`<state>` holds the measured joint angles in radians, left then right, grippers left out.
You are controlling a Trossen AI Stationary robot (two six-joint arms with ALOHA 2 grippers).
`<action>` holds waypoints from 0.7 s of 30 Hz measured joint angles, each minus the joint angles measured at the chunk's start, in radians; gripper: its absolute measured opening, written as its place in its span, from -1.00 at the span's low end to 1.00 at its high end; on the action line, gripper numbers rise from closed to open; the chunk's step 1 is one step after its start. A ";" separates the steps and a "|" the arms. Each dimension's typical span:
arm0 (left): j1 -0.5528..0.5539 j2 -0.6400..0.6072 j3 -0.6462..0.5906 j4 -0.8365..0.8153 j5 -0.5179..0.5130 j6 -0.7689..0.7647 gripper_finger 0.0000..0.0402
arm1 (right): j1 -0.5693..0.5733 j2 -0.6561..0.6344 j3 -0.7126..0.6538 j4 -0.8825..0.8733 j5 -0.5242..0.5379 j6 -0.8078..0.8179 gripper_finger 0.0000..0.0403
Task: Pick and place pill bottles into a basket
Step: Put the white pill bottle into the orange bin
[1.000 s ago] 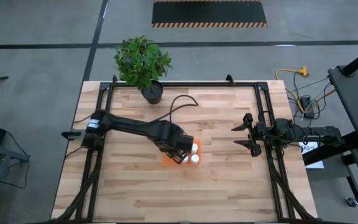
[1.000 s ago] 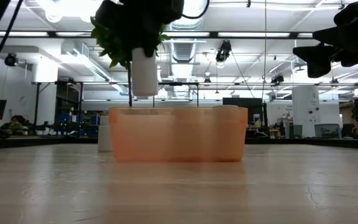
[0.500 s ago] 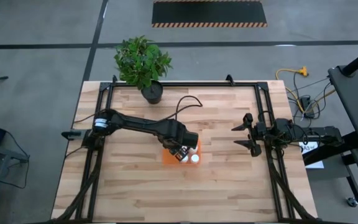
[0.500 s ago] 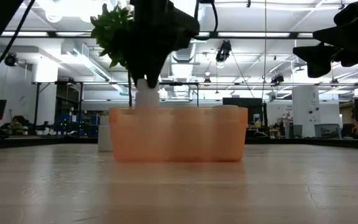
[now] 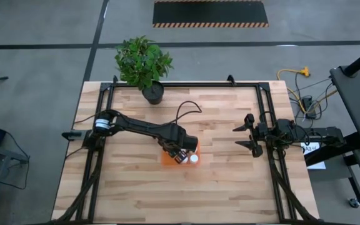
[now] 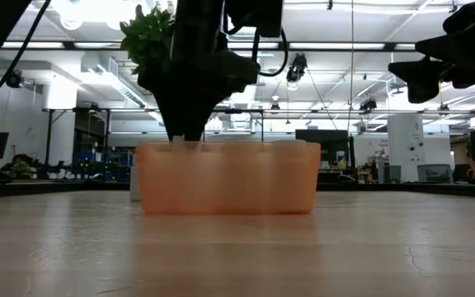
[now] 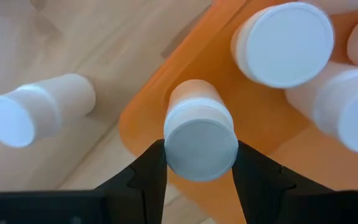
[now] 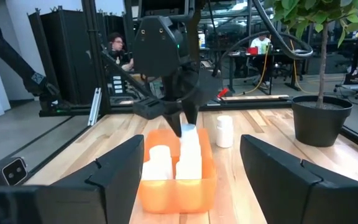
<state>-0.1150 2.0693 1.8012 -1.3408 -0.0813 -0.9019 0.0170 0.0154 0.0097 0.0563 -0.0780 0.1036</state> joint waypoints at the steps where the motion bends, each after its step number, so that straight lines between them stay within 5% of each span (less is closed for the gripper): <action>1: 0.000 0.000 -0.003 0.008 0.001 0.000 -0.31 | 0.000 0.000 0.000 0.000 0.000 0.000 0.26; 6: 0.000 0.000 -0.010 0.030 0.001 -0.001 -0.30 | 0.000 0.000 0.000 0.000 0.000 0.000 0.24; 12: 0.000 0.000 -0.025 0.023 -0.003 -0.003 -0.01 | 0.000 0.000 0.000 0.000 0.000 0.000 0.26; 21: 0.000 -0.008 -0.025 0.022 -0.003 -0.003 0.04 | 0.000 0.000 0.000 0.000 0.001 0.000 0.25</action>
<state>-0.1150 2.0612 1.7760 -1.3189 -0.0845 -0.9051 0.0172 0.0154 0.0097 0.0565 -0.0772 0.1036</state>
